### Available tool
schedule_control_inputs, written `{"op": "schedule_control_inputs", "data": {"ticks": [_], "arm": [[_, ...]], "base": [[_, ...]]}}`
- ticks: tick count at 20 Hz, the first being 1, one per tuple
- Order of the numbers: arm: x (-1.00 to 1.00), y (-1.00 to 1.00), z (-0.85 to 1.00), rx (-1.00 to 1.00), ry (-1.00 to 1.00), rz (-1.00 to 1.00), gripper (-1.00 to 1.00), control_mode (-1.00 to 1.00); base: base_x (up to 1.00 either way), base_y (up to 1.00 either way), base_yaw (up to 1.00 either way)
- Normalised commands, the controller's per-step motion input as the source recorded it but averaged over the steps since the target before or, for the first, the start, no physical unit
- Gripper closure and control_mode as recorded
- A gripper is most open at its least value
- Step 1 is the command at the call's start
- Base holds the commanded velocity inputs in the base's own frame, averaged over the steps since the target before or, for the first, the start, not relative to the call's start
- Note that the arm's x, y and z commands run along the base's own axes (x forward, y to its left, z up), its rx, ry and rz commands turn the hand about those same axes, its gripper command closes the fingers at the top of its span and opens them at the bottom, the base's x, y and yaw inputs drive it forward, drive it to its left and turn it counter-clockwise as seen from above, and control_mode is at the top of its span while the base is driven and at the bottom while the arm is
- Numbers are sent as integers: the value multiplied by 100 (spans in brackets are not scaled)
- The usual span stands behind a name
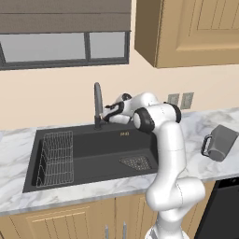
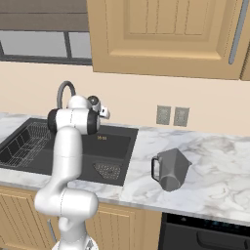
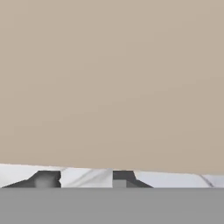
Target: Turn on the sink faucet and place the jug under the water for a few seconds to fill it up.
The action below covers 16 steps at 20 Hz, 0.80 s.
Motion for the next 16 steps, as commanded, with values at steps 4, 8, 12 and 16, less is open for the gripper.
{"op": "schedule_control_inputs", "data": {"ticks": [4,8,12,16], "arm": [[0,-48,-16,0,4,-16,100,-100],[0,-50,-17,0,6,-17,100,-100],[0,-54,-19,0,7,-18,100,-100],[0,-63,-20,0,8,-20,100,-100]], "base": [[0,0,0],[0,0,0],[0,0,0],[0,0,0]]}}
